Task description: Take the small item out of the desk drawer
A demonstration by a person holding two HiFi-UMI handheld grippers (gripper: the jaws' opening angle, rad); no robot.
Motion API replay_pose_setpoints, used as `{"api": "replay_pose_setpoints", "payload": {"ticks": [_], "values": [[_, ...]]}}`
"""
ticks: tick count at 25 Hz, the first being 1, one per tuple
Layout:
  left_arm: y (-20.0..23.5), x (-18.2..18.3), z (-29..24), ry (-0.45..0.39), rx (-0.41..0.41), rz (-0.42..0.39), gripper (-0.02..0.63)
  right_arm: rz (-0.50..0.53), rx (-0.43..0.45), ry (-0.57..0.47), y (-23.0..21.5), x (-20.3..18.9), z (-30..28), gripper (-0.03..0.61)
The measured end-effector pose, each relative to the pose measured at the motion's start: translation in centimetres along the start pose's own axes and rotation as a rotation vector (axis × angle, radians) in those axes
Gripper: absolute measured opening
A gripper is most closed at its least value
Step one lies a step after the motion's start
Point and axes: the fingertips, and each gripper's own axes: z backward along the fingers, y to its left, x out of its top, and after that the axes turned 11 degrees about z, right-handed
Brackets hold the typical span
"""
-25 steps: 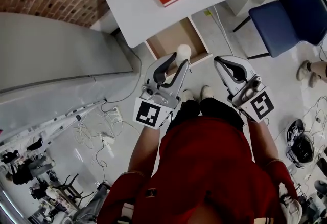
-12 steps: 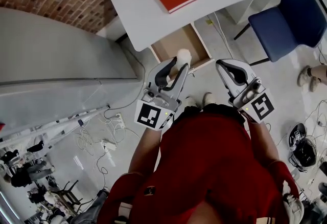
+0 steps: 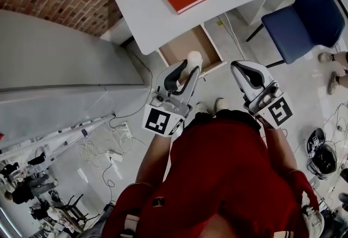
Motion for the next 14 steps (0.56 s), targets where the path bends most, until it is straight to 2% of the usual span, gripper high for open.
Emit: {"api": "replay_pose_setpoints", "payload": {"ticks": [14], "values": [[-0.21, -0.6, 0.48, -0.002, 0.006, 0.016, 0.119, 0.011, -0.004, 0.007, 0.3, -0.05, 0.65, 0.011]]}}
